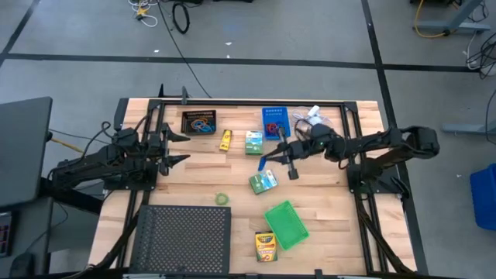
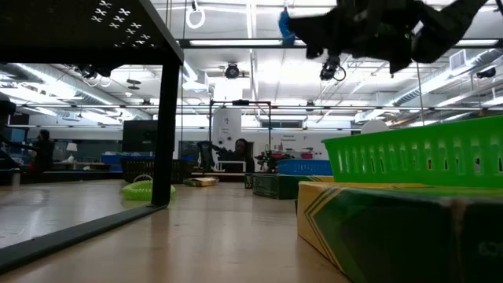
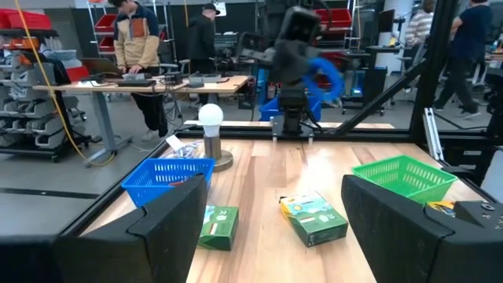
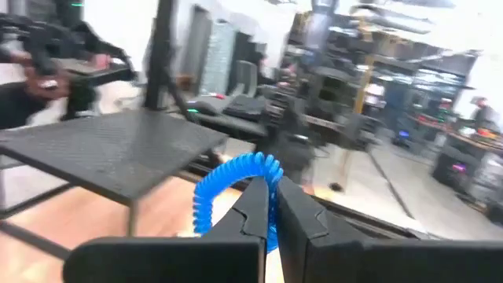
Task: Pick & Place Office Desk Supplies
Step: Put the blue spring keychain into the blue bin
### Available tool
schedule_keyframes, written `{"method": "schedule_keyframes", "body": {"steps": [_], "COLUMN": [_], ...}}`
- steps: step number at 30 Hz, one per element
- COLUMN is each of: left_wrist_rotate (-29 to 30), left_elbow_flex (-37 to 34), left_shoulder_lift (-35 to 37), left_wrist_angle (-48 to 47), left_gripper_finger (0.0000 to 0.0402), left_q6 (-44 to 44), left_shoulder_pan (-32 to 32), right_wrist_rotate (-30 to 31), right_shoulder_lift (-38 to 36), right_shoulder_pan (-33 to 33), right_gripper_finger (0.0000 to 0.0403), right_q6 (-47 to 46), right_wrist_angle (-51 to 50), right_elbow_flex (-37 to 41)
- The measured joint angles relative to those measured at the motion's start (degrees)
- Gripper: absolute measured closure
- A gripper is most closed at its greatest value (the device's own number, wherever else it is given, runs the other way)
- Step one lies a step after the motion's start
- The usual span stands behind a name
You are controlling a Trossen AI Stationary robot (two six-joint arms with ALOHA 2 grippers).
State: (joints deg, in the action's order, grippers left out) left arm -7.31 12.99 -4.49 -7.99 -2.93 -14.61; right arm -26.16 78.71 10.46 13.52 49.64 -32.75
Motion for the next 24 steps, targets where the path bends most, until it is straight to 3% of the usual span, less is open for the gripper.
{"method": "schedule_keyframes", "body": {"steps": [7, 14, 24], "left_wrist_rotate": [2.2, 4.1, 4.5], "left_elbow_flex": [0.0, 0.0, 0.0], "left_shoulder_lift": [0.0, 0.0, 0.0], "left_wrist_angle": [-0.1, -0.1, -0.1], "left_gripper_finger": [0.0098, 0.0098, 0.0098], "left_q6": [0.0, -0.6, -0.7], "left_shoulder_pan": [0.0, 0.0, 0.0], "right_wrist_rotate": [1.9, 16.3, 35.4], "right_shoulder_lift": [-0.3, 0.0, 5.1], "right_shoulder_pan": [7.8, 12.9, 15.0], "right_gripper_finger": [0.0393, 0.0393, 0.0393], "right_q6": [-3.3, -4.1, -10.3], "right_wrist_angle": [1.9, -1.6, -6.2], "right_elbow_flex": [3.5, 4.0, 3.9]}}
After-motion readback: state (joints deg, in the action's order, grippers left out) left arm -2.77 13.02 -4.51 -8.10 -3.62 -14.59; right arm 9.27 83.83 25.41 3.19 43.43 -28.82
